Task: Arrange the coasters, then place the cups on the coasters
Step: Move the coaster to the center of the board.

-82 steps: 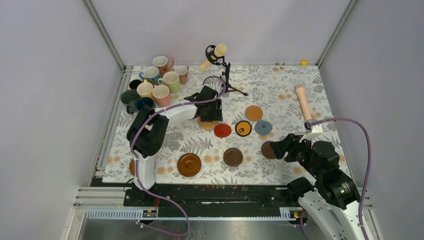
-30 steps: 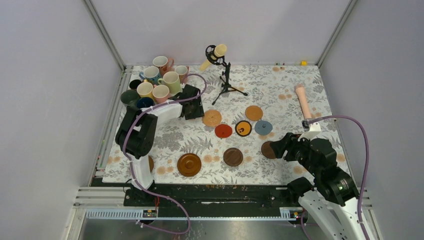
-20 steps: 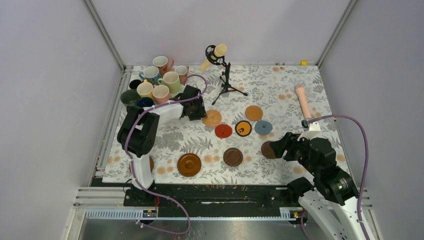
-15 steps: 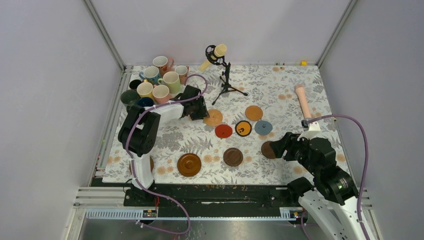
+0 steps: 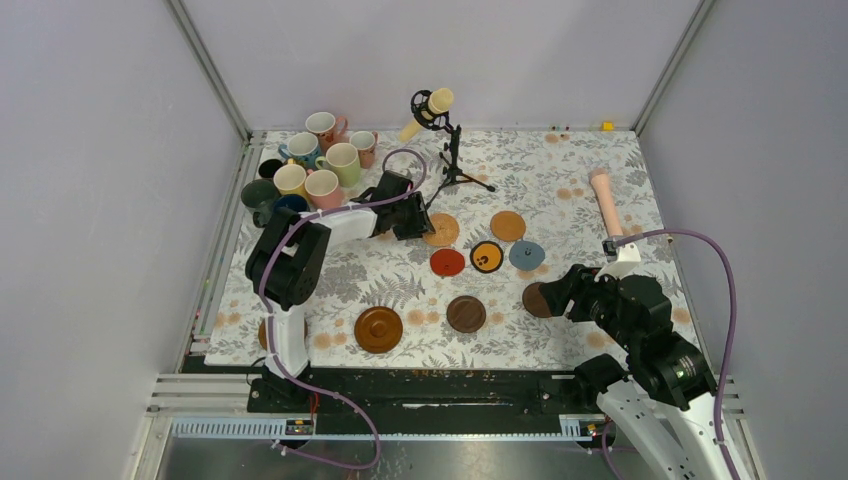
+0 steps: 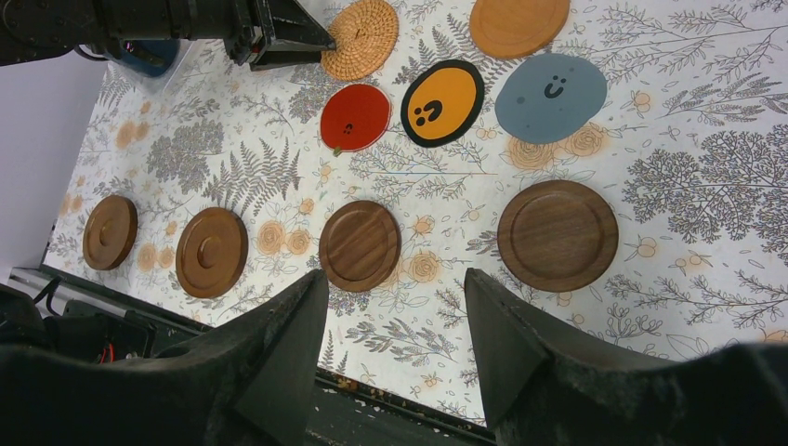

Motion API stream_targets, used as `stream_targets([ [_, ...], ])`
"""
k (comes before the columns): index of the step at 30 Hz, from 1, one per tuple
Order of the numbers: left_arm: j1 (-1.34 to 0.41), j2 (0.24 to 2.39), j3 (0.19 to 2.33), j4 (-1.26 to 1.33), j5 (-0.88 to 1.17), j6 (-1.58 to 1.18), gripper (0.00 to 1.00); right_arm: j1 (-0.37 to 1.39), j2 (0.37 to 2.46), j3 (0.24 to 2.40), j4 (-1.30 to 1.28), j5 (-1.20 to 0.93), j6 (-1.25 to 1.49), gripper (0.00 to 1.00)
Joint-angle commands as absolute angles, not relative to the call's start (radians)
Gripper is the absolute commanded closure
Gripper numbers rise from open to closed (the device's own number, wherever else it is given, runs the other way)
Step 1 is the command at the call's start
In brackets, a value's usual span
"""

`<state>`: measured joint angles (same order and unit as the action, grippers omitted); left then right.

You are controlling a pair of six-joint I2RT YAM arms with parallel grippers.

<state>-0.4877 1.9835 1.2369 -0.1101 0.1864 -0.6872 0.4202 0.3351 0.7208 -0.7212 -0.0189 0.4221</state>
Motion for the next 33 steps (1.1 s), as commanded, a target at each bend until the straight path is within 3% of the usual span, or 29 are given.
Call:
stream_targets([
  [1, -0.493, 1.981, 1.224, -0.097, 0.162, -0.689, 0.55, 0.426, 0.327, 0.755, -0.691, -0.006, 0.403, 0.36],
  [9, -0.466, 2.012, 1.251, -0.058, 0.115, -0.689, 0.53, 0.426, 0.328, 0.756, -0.694, -0.010, 0.402, 0.36],
  [33, -0.508, 2.087, 1.280, 0.060, 0.285, -0.662, 0.53, 0.426, 0.363, 0.753, -0.681, -0.006, 0.389, 0.36],
])
